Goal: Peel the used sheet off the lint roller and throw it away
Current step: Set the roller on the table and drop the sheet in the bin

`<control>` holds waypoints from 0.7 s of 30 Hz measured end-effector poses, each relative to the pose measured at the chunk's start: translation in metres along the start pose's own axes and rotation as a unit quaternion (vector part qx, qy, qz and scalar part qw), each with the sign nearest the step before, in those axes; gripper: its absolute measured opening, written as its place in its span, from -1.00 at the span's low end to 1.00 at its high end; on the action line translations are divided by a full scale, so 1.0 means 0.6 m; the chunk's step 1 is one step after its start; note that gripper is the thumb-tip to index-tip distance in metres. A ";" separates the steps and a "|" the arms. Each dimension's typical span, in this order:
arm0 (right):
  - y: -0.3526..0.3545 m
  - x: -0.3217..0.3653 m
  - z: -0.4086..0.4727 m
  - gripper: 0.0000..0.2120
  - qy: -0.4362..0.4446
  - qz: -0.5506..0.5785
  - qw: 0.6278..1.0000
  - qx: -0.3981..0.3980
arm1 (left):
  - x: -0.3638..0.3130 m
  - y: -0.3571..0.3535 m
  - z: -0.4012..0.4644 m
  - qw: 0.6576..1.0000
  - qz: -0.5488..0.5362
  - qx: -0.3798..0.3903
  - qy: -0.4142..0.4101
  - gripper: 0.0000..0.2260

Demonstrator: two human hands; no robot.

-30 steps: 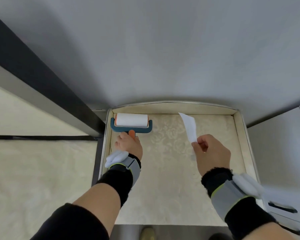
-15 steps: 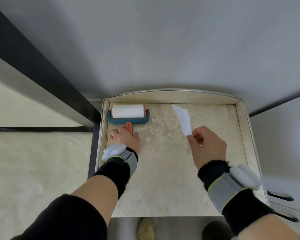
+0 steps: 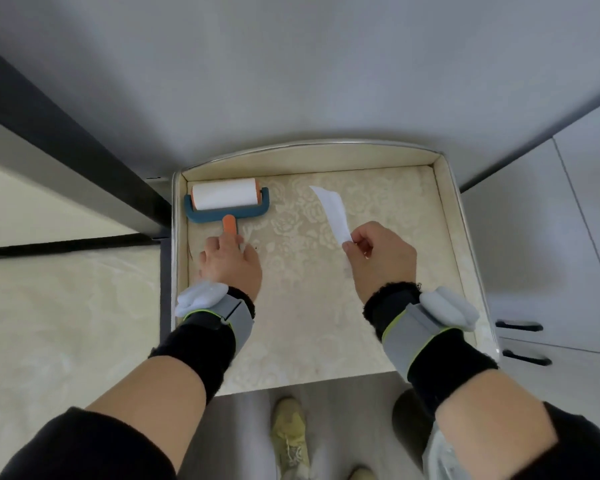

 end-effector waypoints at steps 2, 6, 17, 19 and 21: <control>0.011 -0.010 -0.017 -0.97 -0.010 0.009 1.000 -0.001 | -0.010 -0.011 -0.025 0.998 -0.033 0.047 -0.030 -0.81; 0.042 -0.045 -0.056 -0.96 -0.036 0.009 0.999 -0.008 | -0.039 -0.042 -0.084 0.993 -0.013 0.106 -0.057 -0.79; 0.165 -0.184 -0.198 -0.92 -0.117 0.017 0.992 -0.034 | -0.133 -0.124 -0.282 0.969 0.050 0.199 -0.138 -0.77; 0.174 -0.205 -0.221 -0.91 -0.129 0.019 0.991 -0.034 | -0.136 -0.143 -0.314 0.958 0.075 0.235 -0.148 -0.80; 0.202 -0.240 -0.252 -0.92 -0.143 0.028 0.988 -0.044 | -0.149 -0.168 -0.364 0.943 0.102 0.267 -0.167 -0.83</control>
Point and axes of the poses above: each hand's wrist, its own z-axis towards the middle knuckle, its own y-axis out of the back of the hand, x = y × z, the point moved 7 cm from there along z, towards the middle knuckle, and after that the axes turned 6 degrees about z, right-handed, at the moved point
